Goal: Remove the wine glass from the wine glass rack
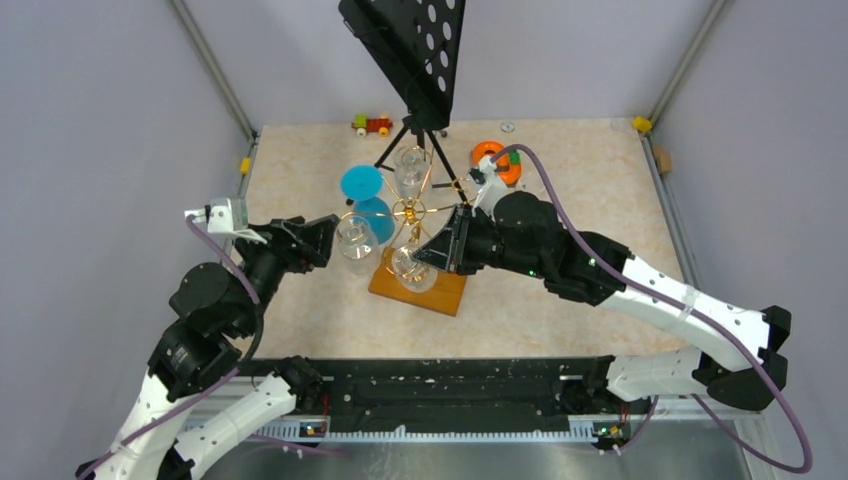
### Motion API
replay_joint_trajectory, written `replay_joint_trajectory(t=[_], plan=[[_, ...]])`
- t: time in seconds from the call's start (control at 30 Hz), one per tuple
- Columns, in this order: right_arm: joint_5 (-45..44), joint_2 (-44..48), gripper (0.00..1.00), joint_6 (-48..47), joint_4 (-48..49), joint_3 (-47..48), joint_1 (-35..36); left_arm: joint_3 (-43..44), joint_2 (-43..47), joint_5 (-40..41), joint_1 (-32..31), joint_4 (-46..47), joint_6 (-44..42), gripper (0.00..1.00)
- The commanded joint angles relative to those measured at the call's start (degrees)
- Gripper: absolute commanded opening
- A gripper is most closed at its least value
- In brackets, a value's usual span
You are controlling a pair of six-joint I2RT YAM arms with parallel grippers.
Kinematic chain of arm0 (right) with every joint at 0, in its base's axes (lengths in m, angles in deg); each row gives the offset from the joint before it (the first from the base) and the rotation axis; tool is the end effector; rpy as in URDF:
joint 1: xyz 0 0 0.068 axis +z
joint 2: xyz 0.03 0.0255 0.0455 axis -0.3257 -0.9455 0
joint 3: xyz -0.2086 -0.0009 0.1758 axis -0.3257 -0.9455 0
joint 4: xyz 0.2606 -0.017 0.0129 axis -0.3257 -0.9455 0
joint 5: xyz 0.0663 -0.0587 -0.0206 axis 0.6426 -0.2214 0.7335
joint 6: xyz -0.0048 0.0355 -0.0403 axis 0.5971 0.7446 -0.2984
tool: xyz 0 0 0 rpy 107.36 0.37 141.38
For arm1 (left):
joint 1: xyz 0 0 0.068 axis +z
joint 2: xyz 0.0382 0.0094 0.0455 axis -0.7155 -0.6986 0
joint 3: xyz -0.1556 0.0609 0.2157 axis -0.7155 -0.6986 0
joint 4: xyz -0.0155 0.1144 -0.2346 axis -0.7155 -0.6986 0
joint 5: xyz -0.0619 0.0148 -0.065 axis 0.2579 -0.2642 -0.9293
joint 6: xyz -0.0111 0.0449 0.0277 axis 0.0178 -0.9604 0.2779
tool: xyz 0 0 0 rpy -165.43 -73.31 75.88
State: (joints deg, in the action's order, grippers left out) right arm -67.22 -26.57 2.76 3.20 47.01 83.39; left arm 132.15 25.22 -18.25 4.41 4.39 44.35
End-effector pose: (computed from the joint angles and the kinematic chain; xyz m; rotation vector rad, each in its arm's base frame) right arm 0.1132 0.2314 0.4229 -0.1764 2.1317 1.2644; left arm 0.0638 -0.0376 0.4311 -0.1134 1.5445 -0.6267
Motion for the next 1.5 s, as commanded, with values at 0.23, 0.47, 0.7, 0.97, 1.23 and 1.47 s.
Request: replay_joint_trajectory(t=[0.23,0.47,0.7,0.97,1.23,1.47], plan=[[-3.3,2.3,0.0,-1.4,3.0,0.5,0.6,-0.2,-0.6,-0.7,0.2,2.4,0.1,0.75],[-2.9,1.9,0.0,-1.7,6.3,0.5,0.6,-0.3,-0.6,-0.6,0.2,2.4,0.1,0.75],[-3.3,4.8,0.0,1.8,11.4,-3.0,0.6,-0.3,-0.5,-0.6,0.2,2.4,0.2,0.75],[-5.0,8.3,0.0,7.2,15.7,-5.7,0.6,-0.3,-0.9,-1.0,0.2,3.1,0.2,0.75],[-1.5,5.9,0.0,7.7,13.4,-2.6,0.5,0.0,-1.1,-1.1,0.2,3.2,0.1,0.75],[2.9,6.5,0.0,9.6,19.1,-5.2,0.0,0.3,-1.2,-1.5,0.2,3.2,0.2,0.75]])
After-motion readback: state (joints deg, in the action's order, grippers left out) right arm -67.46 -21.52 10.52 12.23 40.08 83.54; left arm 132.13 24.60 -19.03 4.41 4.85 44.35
